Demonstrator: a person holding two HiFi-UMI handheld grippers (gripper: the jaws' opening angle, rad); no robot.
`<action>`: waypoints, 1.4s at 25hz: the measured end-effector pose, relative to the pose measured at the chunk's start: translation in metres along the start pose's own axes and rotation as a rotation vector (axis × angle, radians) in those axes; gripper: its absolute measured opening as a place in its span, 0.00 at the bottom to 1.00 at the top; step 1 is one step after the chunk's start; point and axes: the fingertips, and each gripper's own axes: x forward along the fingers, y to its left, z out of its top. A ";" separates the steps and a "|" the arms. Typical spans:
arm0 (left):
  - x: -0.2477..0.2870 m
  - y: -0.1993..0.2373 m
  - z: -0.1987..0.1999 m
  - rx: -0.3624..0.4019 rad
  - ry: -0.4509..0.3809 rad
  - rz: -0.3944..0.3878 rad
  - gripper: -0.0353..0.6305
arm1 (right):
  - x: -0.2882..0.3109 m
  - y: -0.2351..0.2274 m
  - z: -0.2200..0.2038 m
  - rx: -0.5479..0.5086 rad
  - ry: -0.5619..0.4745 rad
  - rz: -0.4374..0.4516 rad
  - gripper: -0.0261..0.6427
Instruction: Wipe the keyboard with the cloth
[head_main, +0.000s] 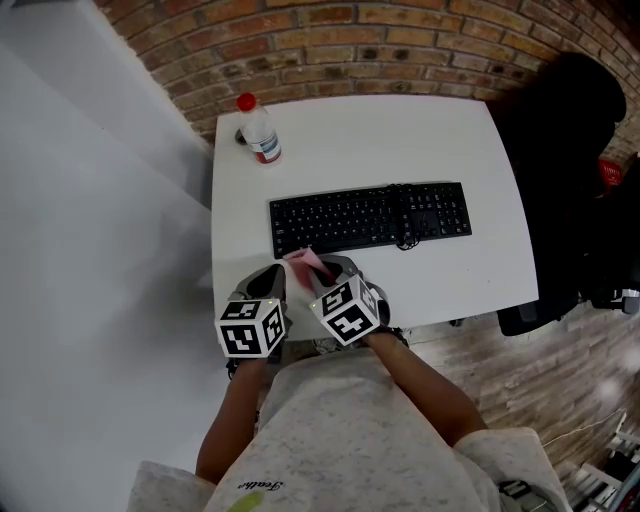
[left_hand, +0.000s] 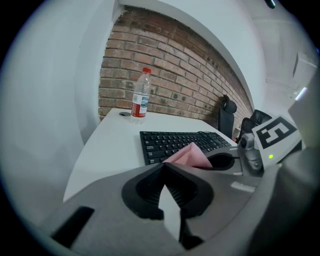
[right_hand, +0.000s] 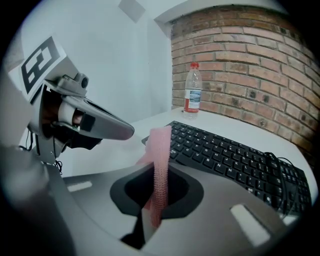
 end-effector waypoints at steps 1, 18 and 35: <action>0.001 -0.002 0.001 0.003 0.002 -0.004 0.05 | -0.001 -0.002 -0.001 0.004 0.001 -0.004 0.07; 0.023 -0.053 0.010 0.063 0.027 -0.088 0.05 | -0.035 -0.042 -0.028 0.082 0.017 -0.081 0.07; 0.041 -0.095 0.011 0.082 0.042 -0.127 0.05 | -0.063 -0.076 -0.053 0.120 0.029 -0.119 0.07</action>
